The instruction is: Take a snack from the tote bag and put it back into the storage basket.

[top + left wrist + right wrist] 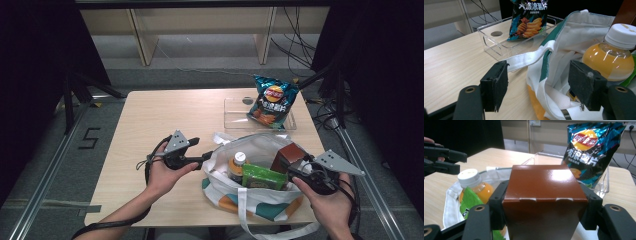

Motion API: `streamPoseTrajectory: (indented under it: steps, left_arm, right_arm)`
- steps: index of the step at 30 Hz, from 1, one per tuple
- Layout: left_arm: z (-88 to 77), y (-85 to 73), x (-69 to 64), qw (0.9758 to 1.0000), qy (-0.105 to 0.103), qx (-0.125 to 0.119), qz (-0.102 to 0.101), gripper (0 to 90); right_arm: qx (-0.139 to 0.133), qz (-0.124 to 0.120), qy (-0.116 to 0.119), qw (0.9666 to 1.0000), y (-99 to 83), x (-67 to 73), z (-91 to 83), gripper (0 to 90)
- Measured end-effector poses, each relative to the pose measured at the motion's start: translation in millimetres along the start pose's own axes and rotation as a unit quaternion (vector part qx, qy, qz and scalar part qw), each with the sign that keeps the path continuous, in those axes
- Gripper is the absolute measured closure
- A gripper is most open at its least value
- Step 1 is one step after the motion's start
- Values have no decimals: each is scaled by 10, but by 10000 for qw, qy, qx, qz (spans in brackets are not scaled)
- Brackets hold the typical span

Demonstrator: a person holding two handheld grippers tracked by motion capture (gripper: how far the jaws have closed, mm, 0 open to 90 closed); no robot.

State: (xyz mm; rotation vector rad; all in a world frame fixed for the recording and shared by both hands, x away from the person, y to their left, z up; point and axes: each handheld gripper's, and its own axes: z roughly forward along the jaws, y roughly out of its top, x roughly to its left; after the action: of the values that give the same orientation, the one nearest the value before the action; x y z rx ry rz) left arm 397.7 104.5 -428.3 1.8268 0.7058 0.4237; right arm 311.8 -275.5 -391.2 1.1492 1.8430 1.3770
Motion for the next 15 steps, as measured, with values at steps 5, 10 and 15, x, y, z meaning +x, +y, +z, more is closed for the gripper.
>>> streamPoseTrajectory:
  steps: [5,10,15]
  left_arm:
    - [-1,-1,3,10000,6,-4,-4,318]
    - [-2,1,6,10000,1,-2,9,318]
    - [0,1,11,10000,-25,-27,-4,318]
  right_arm:
    - [-137,54,-73,9999,40,-12,-15,390]
    - [-99,146,-70,9998,97,-37,-46,390]
    - [-214,103,-112,9997,141,-73,-53,390]
